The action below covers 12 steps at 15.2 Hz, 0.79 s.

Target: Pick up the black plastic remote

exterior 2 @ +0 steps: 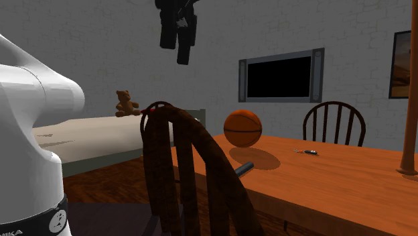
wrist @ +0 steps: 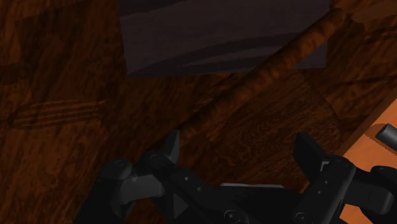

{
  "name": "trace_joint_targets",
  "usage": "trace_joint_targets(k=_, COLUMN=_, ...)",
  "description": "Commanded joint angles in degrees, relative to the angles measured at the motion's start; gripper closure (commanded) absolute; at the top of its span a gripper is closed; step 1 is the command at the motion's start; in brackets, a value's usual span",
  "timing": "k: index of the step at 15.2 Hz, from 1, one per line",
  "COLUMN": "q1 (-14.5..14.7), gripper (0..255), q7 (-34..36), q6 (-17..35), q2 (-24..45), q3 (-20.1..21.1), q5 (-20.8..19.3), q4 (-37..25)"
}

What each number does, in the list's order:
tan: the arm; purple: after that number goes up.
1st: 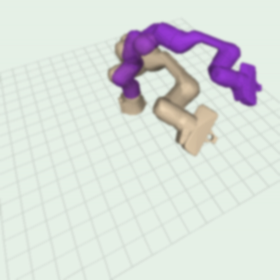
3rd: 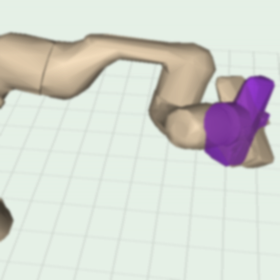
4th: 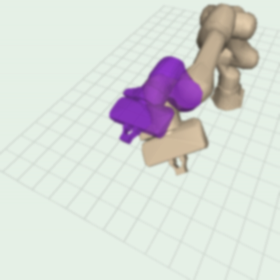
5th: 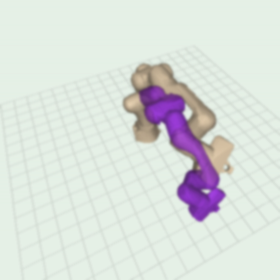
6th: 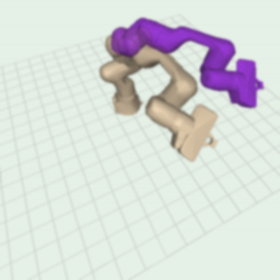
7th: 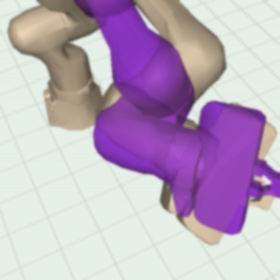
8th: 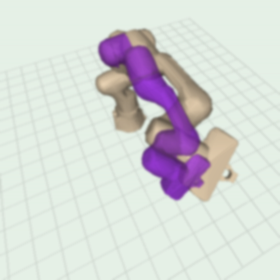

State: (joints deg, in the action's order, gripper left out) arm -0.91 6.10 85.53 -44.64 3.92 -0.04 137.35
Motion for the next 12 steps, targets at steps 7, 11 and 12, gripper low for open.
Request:
trace_joint_targets(k=7, q1=3.3, gripper=0, q7=-1.0, q6=10.7, q2=7.7, q3=3.6, q5=1.9, q4=1.7)
trace_joint_targets(k=11, q1=5.3, gripper=0, q7=-1.6, q6=17.5, q2=13.8, q3=6.1, q5=2.6, q4=1.6)
trace_joint_targets(k=12, q1=5.8, gripper=0, q7=-1.7, q6=19.1, q2=15.4, q3=6.8, q5=2.7, q4=1.5)
